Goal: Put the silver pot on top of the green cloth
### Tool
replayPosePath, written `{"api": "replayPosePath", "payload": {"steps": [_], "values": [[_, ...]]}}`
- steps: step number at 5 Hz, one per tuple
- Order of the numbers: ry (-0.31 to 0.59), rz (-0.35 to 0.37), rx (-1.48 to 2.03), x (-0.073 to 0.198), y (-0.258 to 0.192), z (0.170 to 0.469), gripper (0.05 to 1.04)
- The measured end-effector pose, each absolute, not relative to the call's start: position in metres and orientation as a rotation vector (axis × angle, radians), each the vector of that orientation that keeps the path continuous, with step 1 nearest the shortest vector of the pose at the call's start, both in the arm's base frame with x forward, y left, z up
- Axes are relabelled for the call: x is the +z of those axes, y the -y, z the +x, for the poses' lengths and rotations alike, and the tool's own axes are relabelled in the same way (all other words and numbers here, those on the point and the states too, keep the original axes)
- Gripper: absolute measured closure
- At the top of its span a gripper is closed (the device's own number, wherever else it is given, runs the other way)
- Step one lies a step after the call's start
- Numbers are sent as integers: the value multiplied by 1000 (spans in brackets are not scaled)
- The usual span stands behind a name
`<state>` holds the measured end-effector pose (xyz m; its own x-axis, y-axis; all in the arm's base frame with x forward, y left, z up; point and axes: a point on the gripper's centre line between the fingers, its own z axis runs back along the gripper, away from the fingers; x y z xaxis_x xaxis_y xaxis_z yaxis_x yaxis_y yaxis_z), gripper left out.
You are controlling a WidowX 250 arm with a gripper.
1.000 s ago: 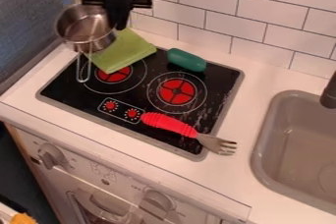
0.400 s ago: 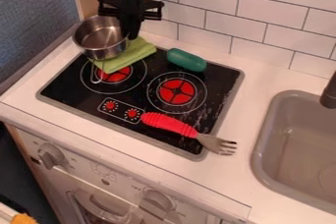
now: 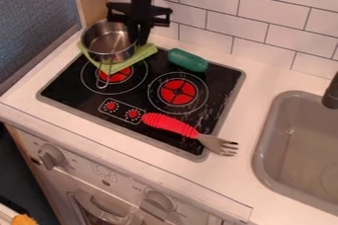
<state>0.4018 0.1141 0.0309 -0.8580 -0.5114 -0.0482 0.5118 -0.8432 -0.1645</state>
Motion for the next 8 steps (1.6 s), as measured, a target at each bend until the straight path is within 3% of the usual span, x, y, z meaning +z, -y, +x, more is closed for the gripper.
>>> {"api": "replayPosePath", "payload": {"steps": [2,3,6,7,8], "values": [[-233,2,-2563,27,-116,399,220],[-236,4,-2557,27,-118,398,73],[-163,259,-2570,94,-110,394,83],[-110,325,-2582,115,-104,384,83],[-112,334,-2572,118,-108,383,83]]}}
